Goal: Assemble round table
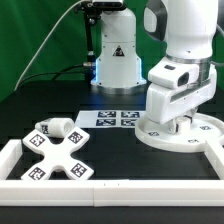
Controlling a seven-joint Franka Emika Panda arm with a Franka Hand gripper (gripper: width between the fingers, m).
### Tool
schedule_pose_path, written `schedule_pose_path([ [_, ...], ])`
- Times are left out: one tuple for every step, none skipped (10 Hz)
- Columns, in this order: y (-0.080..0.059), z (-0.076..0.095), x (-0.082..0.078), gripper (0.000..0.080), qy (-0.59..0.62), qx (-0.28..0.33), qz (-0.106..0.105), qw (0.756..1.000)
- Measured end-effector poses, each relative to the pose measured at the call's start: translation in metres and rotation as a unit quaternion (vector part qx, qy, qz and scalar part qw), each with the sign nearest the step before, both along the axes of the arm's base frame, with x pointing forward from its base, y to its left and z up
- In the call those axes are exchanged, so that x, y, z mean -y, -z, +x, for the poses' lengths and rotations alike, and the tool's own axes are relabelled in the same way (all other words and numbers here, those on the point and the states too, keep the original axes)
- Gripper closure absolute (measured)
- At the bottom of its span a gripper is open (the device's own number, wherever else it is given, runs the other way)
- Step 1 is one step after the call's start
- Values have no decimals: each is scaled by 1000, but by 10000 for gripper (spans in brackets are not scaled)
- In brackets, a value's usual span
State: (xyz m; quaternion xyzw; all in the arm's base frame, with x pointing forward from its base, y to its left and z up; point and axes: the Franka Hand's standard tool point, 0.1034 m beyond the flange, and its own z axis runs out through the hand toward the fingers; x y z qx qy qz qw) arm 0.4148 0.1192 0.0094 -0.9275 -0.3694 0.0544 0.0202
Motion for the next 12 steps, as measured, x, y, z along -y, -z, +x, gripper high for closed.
schedule_pose_path([
  [0, 0, 0, 390, 0, 0, 0, 1000],
  [-2, 3, 5, 390, -28, -2, 1, 1000],
  [-13, 16, 22, 390, -57, -3, 1, 998],
  [-17, 26, 37, 390, -71, -8, -1, 997],
  [-20, 35, 47, 390, -96, -3, -2, 995],
  [-24, 45, 55, 390, -110, -2, -3, 994],
  [-28, 53, 60, 390, -120, -10, -5, 993],
  [-28, 56, 62, 390, -123, -14, -5, 992],
  [-27, 54, 62, 390, -124, -15, -5, 992],
  [-27, 54, 62, 390, -124, -16, -5, 992],
  [-26, 53, 62, 390, -124, -16, -5, 992],
  [-25, 57, 66, 390, -142, -16, -2, 990],
])
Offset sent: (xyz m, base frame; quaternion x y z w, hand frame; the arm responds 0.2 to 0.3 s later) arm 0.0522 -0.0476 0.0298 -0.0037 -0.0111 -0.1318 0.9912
